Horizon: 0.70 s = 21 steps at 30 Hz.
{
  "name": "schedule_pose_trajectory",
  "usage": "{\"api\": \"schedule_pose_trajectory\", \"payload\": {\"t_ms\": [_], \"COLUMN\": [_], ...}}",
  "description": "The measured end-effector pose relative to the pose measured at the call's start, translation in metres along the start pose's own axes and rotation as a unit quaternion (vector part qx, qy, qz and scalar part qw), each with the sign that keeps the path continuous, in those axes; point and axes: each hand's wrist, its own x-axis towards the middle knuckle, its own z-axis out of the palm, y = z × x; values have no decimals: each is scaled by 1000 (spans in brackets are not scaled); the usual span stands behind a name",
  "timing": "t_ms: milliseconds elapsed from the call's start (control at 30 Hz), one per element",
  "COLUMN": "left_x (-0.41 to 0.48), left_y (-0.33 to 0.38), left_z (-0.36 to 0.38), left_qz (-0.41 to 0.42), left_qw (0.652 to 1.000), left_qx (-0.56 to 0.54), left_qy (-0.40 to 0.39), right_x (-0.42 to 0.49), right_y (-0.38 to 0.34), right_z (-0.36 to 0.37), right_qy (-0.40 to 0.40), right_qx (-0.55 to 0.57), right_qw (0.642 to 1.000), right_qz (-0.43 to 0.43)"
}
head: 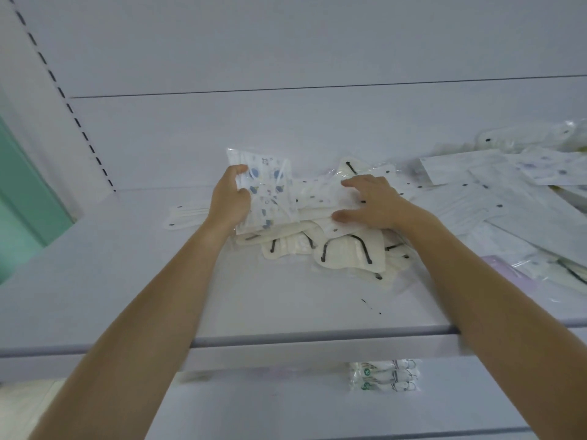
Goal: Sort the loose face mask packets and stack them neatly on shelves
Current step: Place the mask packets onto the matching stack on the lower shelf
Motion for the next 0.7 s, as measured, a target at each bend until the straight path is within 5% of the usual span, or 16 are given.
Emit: {"api": "schedule_pose_trajectory", "payload": {"t_ms": [233,533,700], "left_x": [2,4,3], "left_y": [3,7,7], "left_z": [-14,-19,-17], "left_qz": [-31,-33,-21], "left_qw": [989,979,983], "left_qx": [-68,-114,-108], "left_qy": [129,165,147], "right_x": [8,-2,-4], "right_y": [-19,-22,-20], "right_z": [18,5,4], "right_qy": [-51,-161,-51], "right_qx": [-67,113,132], "right_qw": [990,975,985], "right_qz": [-110,-102,-101]}}
